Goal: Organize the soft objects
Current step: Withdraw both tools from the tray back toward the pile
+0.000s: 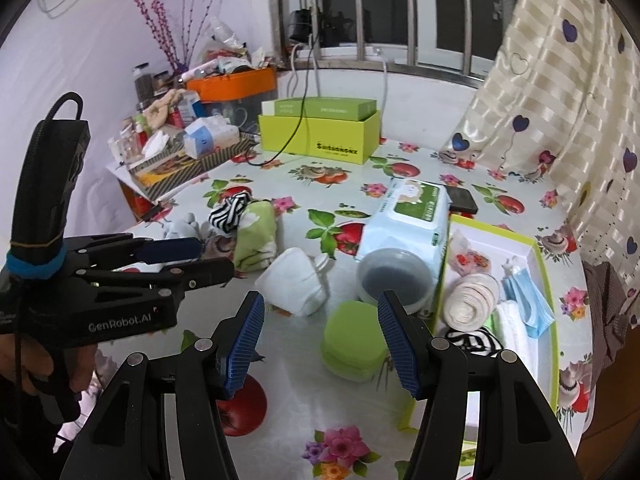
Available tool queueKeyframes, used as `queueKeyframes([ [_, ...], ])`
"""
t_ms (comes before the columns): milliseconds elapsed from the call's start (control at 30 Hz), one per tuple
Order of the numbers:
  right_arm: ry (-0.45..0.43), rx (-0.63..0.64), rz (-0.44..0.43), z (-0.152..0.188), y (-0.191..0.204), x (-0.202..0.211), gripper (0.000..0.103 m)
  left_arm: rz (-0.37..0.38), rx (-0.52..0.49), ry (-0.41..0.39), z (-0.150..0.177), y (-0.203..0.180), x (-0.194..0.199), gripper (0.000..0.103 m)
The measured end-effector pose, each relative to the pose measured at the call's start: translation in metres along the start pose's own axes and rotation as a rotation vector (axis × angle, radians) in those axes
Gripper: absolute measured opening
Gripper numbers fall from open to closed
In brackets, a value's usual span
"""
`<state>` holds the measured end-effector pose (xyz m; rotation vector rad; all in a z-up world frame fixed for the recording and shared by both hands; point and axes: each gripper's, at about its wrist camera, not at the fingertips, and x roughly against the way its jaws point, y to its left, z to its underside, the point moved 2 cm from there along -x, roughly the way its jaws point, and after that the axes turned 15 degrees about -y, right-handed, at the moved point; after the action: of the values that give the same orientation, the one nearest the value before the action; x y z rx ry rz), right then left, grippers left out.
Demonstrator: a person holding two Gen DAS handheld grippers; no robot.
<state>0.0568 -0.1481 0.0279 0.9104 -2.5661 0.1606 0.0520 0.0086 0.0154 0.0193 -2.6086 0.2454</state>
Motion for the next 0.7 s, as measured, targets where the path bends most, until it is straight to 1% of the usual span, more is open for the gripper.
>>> queueKeyframes([
  [233, 0.018, 0.019, -0.031, 0.001, 0.013, -0.013, 0.059, -0.058, 0.053, -0.01, 0.003, 0.034, 0.005, 0.049],
  [433, 0.037, 0.037, -0.048, 0.0, 0.022, -0.026, 0.059, -0.138, 0.078, -0.031, 0.004, 0.066, 0.009, 0.049],
  [567, 0.061, 0.051, -0.06, 0.001, 0.027, -0.039, 0.06, -0.176, 0.11, -0.037, 0.005, 0.089, 0.01, 0.049],
  [700, 0.087, 0.07, -0.074, 0.003, 0.032, -0.051, 0.064, -0.203, 0.137, -0.035, 0.007, 0.106, 0.007, 0.049],
])
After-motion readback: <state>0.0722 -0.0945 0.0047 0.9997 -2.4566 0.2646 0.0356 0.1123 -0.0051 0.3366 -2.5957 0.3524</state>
